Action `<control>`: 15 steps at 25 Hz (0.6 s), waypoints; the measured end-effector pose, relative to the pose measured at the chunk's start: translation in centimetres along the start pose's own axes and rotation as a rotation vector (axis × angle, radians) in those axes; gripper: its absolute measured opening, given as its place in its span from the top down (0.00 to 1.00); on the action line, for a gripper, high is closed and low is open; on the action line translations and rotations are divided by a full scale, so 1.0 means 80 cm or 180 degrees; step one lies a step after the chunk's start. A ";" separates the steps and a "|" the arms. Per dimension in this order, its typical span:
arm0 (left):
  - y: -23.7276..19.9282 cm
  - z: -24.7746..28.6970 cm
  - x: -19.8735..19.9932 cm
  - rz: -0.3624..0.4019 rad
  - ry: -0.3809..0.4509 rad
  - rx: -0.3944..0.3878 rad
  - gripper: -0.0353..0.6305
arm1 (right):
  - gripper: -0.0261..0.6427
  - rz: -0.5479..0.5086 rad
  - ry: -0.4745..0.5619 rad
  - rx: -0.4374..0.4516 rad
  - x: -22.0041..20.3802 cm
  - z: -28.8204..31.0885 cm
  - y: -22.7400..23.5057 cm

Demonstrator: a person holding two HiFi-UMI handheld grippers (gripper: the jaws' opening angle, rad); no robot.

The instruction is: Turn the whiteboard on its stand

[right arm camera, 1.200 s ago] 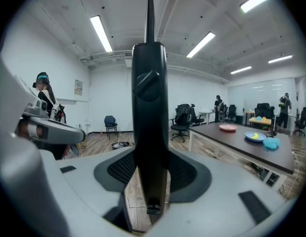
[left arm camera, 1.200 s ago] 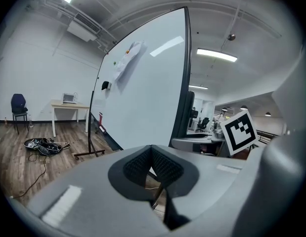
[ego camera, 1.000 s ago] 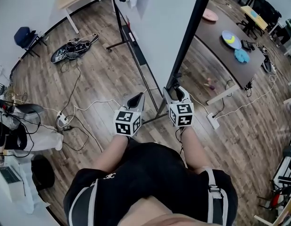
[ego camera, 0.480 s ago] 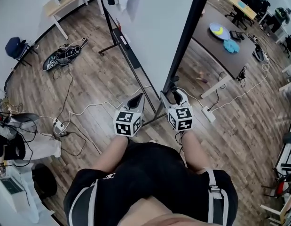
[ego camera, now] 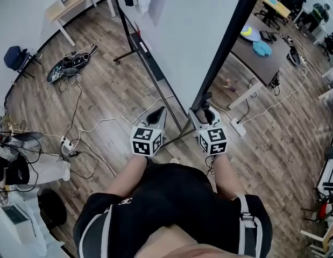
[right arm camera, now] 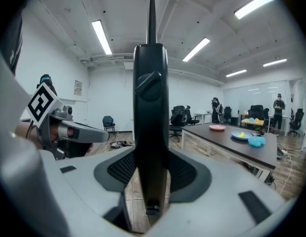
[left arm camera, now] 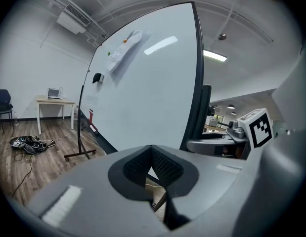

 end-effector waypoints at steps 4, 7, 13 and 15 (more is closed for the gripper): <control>0.005 -0.001 -0.008 -0.0015 -0.0006 -0.0018 0.93 | 0.66 0.0003 0.0019 -0.0003 -0.006 -0.010 0.003; 0.008 -0.004 -0.015 -0.0036 -0.0009 -0.0022 0.93 | 0.66 0.0034 0.0123 -0.0052 -0.008 -0.014 0.000; 0.015 -0.007 -0.016 -0.0003 0.0028 -0.0009 0.93 | 0.66 0.0190 0.0218 0.0115 -0.016 -0.020 -0.001; 0.017 -0.007 -0.016 0.0018 0.0026 -0.0011 0.93 | 0.66 0.0252 0.0260 0.0245 -0.024 -0.032 0.002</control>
Point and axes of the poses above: the fingertips, and each gripper's own axes: z forward along the fingers, y to its right, x out of its top, the point moved 4 cm from there along -z, backward along the fingers, and after that the axes turned 13 degrees about -y, right-handed, at the moved point
